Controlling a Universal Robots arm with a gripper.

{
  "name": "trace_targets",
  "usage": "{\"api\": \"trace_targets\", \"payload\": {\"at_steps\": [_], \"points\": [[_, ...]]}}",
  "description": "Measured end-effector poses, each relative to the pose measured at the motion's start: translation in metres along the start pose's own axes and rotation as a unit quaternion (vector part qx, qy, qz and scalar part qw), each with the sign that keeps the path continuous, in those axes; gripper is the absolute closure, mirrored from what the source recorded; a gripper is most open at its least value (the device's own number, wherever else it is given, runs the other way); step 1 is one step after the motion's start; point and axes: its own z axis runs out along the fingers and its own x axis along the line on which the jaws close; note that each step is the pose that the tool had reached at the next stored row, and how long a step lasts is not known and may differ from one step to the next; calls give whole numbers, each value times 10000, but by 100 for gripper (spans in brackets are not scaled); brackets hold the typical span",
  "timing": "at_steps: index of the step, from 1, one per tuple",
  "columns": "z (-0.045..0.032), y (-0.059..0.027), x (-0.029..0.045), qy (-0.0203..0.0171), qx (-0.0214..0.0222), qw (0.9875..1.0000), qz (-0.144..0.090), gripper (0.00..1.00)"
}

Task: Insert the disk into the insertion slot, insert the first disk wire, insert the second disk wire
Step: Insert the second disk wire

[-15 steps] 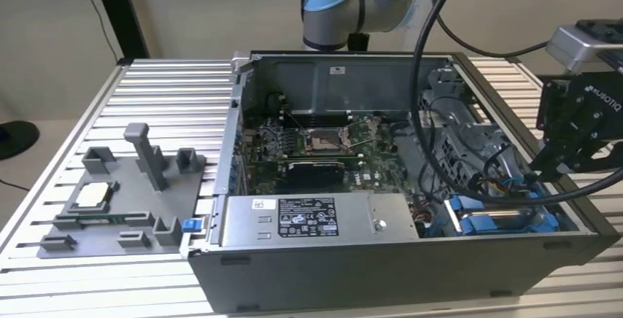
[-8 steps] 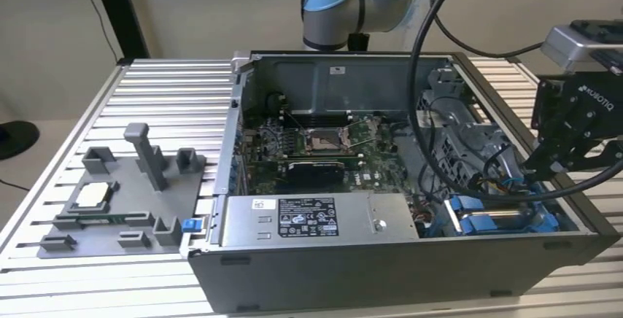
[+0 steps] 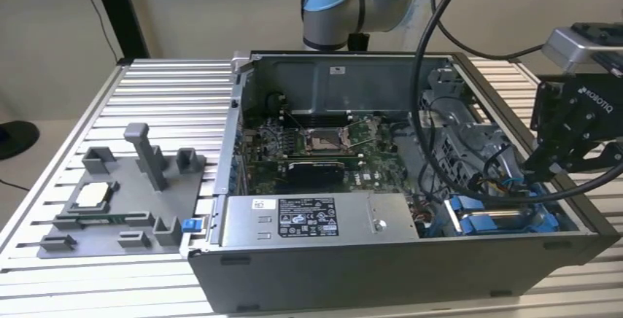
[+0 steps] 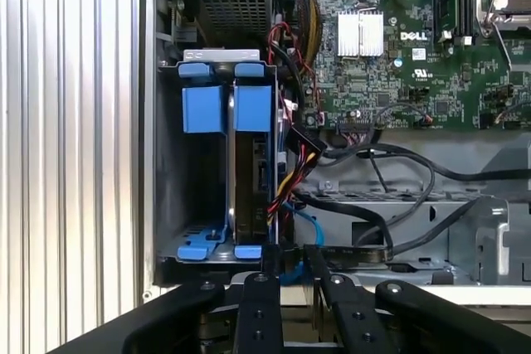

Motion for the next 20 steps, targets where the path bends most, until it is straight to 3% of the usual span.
{"api": "trace_targets", "payload": {"at_steps": [4,9,10,20], "points": [[11,-11,-1,2,-33,10000,0,0],[15,-15,-1,2,-41,10000,0,0],[15,-15,-1,2,-41,10000,0,100],[16,5,6,-3,-42,10000,-1,100]]}}
